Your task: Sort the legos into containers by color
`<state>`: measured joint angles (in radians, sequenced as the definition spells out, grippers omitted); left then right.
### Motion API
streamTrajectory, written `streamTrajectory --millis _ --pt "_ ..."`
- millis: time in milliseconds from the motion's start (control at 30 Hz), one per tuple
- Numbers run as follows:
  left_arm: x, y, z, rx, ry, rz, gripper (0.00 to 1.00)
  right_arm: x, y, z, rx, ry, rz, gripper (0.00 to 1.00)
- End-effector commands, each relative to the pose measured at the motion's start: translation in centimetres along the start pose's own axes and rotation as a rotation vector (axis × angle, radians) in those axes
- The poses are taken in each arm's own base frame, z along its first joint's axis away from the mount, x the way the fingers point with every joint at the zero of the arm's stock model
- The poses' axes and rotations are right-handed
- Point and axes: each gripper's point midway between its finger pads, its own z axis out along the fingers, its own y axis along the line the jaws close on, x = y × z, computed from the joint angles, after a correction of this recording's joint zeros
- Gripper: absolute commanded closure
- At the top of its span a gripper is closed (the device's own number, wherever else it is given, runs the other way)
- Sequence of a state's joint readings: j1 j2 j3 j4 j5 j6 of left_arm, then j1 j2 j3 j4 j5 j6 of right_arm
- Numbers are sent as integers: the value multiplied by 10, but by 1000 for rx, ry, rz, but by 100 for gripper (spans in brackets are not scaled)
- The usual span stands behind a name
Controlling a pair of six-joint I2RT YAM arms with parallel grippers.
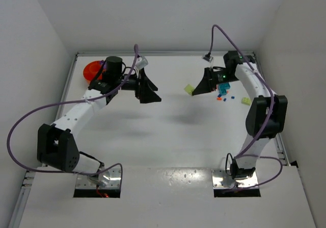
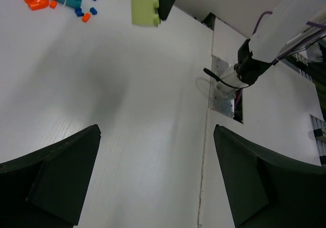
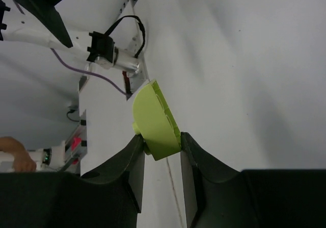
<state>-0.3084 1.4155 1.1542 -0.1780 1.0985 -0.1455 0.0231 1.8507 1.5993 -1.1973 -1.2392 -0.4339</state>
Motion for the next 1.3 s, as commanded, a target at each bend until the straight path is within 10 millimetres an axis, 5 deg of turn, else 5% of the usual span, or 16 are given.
streamTrajectory --millis 0,433,933,1067,1267 --pt "-12 -6 9 10 -25 33 2 -6 35 14 -74 -27 -53 91" --pt "-4 -15 42 85 9 -10 4 4 60 51 -81 77 -125 91" --pt "-3 -29 51 139 20 3 9 23 66 78 -90 176 -143 91" --pt "-2 -34 53 156 26 4 15 21 69 83 -94 188 -160 91" --pt "-1 -38 55 175 31 15 47 17 66 88 -93 202 -167 91"
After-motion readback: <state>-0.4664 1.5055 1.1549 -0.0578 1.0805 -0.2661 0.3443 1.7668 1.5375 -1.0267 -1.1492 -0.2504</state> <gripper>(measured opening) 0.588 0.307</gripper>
